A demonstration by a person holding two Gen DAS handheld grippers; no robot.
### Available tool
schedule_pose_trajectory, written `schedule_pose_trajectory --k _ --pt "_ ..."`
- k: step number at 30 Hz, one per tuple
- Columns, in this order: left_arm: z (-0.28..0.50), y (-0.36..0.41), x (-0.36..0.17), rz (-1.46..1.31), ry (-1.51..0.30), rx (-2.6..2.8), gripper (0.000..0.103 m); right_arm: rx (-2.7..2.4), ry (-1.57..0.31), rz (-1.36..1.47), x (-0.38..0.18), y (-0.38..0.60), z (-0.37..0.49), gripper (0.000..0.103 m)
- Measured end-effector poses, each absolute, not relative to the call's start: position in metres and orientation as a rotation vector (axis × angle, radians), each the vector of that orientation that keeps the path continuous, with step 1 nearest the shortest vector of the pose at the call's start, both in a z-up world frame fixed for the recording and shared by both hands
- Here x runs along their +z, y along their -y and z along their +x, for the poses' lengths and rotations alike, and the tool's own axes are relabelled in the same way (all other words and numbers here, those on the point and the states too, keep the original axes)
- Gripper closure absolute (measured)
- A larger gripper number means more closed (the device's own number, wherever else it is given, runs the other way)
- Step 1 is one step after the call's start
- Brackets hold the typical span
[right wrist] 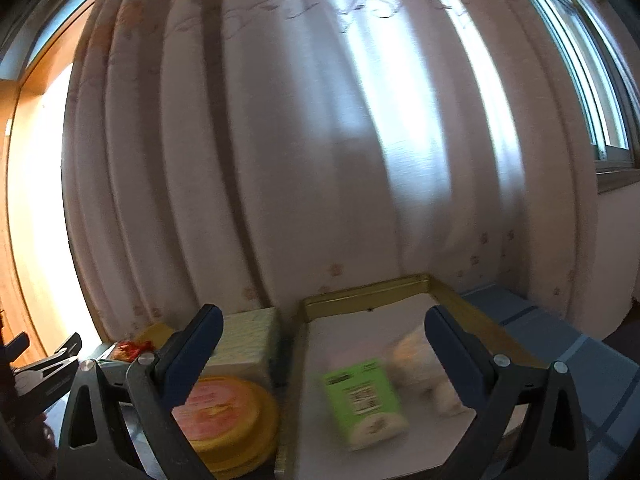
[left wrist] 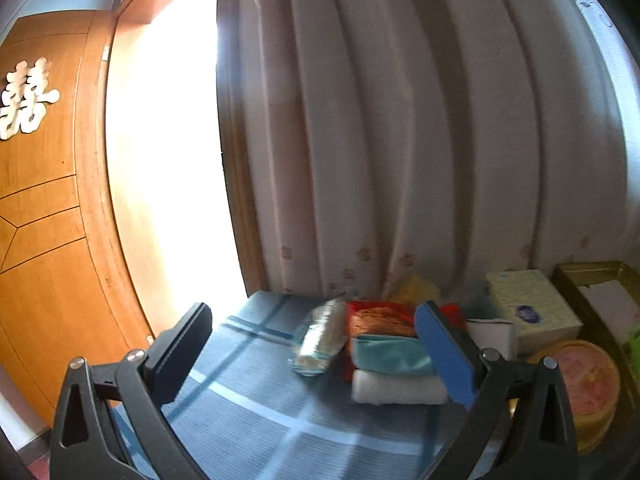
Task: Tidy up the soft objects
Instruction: 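Move both grippers back toward the remaining items on the bed, then grasp the teal pouch with the right gripper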
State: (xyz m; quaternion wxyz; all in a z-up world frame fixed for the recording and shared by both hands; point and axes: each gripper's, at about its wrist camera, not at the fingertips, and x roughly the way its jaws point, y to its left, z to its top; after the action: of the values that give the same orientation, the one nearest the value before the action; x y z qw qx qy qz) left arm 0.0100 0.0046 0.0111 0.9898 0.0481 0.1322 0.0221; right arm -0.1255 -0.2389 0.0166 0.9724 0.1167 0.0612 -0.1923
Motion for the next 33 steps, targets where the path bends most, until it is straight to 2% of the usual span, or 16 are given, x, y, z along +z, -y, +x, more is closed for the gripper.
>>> schedule_pose_trajectory --k 22,30,33 --pt "0.089 -0.084 0.010 0.054 -0.328 0.217 0.001 -0.068 -0.289 0.137 0.009 0.108 -0.041 0.001" --pt "0.101 -0.108 0.008 -0.026 -0.386 0.238 0.001 0.014 -0.469 0.076 0.002 0.070 0.018 0.001" --pt "0.102 -0.110 0.008 -0.036 -0.395 0.239 0.001 0.018 -0.553 0.081 -0.005 0.065 0.041 0.006"
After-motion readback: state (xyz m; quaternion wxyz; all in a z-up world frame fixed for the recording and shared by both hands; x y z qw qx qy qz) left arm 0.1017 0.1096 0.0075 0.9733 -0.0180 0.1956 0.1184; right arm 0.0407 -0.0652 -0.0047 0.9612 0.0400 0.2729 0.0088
